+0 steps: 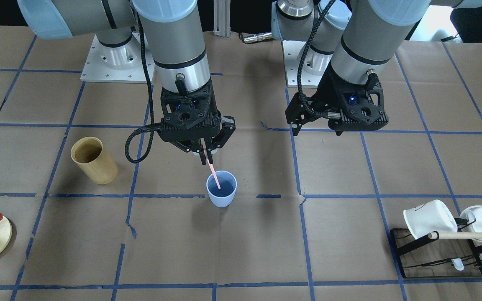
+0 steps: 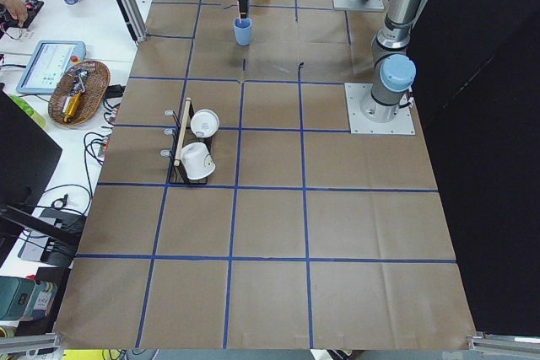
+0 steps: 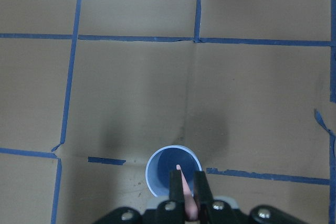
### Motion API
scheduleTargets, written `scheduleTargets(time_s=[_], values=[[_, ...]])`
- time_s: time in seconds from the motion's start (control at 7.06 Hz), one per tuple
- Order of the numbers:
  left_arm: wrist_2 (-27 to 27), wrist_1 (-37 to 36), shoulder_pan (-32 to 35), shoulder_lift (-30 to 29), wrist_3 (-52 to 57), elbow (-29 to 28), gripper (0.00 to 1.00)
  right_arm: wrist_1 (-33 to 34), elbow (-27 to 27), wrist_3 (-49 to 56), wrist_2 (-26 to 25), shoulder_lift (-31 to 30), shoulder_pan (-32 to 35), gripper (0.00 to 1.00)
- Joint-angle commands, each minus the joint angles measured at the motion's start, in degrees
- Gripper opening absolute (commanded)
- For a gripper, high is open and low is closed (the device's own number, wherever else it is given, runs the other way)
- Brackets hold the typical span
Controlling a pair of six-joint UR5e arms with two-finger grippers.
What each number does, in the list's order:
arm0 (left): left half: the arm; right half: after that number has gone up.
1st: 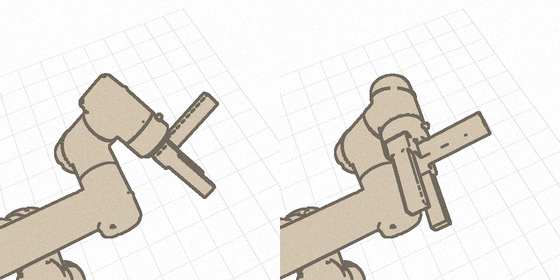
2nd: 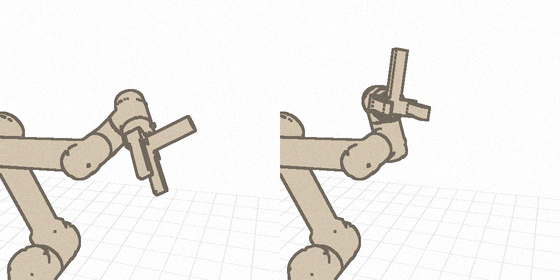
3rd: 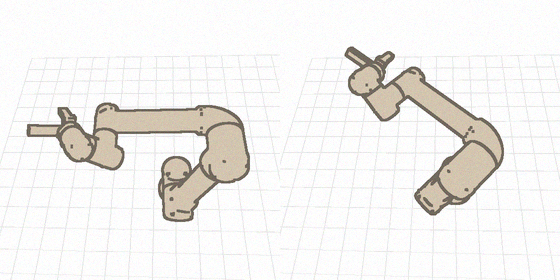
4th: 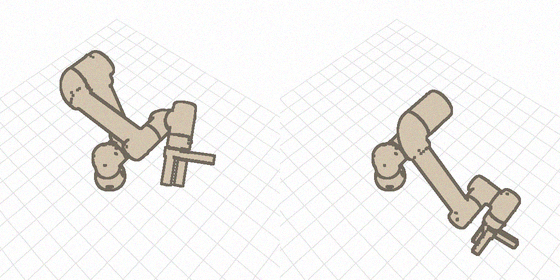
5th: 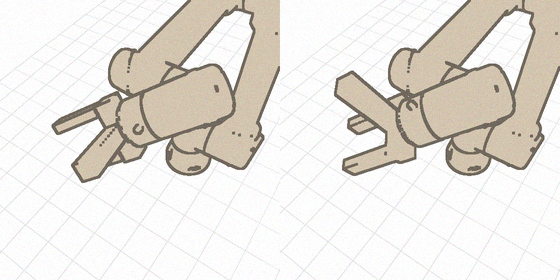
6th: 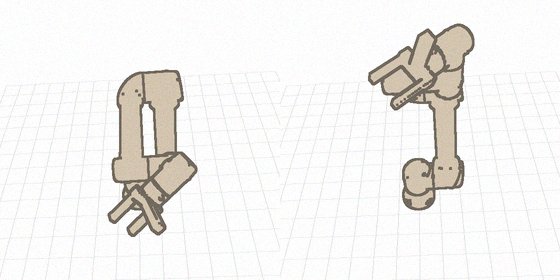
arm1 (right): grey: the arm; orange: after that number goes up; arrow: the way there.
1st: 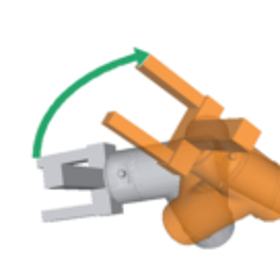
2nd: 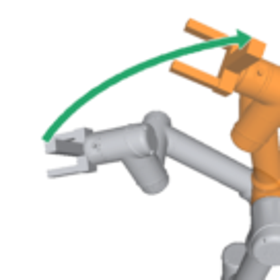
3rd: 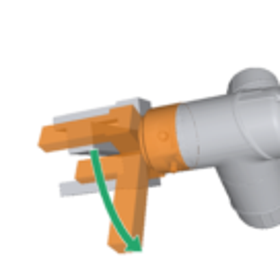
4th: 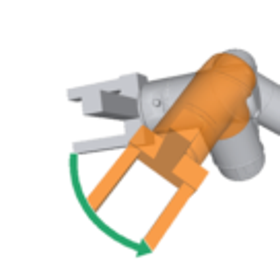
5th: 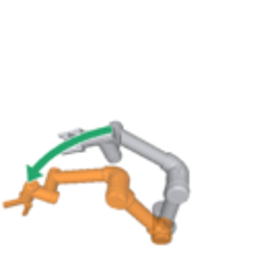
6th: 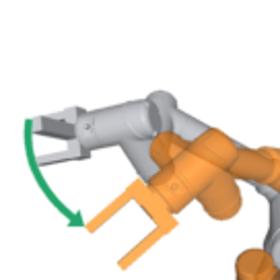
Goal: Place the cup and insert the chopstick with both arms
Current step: 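Move the chopstick with the right gripper over the light blue cup and lower it in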
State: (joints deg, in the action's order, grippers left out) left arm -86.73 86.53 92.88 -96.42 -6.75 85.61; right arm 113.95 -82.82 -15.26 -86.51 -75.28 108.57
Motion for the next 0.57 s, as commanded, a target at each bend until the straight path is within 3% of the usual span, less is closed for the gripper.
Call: scheduleTargets(time_s=[0.0, 0.14, 0.28, 0.42], values=[[0.07, -0.31, -0.07, -0.26, 0.07, 0.0, 1.0, -0.05, -0.15, 0.14, 0.11, 0.13, 0.06, 0.08], [-0.02, -0.31, -0.07, -0.17, 0.07, 0.0, 1.0, 0.04, -0.24, -0.03, 0.02, 0.39, 0.06, 0.47], [-0.02, -0.22, -0.07, -0.17, 0.07, 0.0, 1.0, -0.05, -0.07, 0.14, 0.02, 1.09, 0.06, 0.99], [0.07, -0.14, -0.07, -0.09, 0.16, 0.0, 1.0, -0.05, -0.06, 0.14, 0.11, 1.19, 0.06, 1.0]])
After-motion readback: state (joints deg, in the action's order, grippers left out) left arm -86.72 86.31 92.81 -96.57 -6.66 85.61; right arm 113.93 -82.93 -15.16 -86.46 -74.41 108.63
